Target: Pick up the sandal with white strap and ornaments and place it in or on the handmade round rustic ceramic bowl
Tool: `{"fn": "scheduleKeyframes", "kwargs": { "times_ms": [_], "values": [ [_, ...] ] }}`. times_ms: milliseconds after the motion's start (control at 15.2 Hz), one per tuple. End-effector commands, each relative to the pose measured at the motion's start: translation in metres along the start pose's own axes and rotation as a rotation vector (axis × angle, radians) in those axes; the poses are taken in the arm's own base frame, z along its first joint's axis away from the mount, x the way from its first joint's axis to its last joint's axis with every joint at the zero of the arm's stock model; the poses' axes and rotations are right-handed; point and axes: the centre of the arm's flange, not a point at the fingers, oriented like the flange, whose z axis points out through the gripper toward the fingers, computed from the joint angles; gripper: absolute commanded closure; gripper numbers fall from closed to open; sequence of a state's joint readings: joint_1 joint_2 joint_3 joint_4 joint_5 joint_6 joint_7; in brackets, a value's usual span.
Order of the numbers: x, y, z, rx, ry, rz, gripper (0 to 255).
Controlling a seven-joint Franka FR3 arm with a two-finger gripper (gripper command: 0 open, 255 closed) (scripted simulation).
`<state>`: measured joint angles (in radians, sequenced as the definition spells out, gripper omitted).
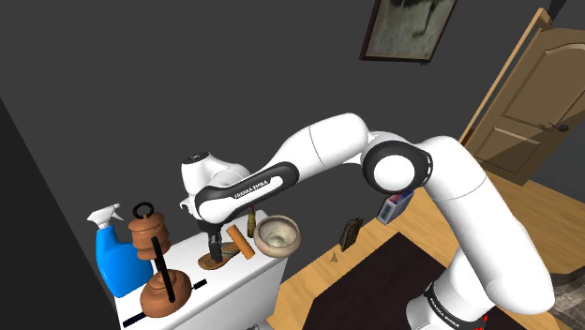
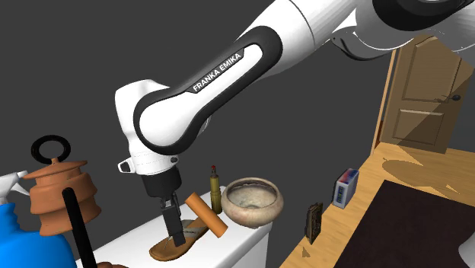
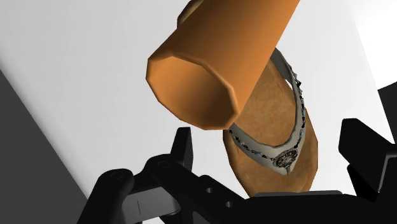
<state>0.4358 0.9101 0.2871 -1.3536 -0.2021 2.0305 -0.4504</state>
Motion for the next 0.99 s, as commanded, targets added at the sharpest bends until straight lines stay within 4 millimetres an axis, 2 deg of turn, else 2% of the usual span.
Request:
{"fn": "scheduleKeyframes", "kwargs": {
  "times_ms": [0,594,924],
  "values": [
    [0.0,0.0,0.0,0.0,0.0,0.0,255],
    [0.0,0.0,0.0,0.0,0.0,0.0,255],
    [-0.004,-0.004,-0.026,0.0,0.0,0.0,255]
  ]
}}
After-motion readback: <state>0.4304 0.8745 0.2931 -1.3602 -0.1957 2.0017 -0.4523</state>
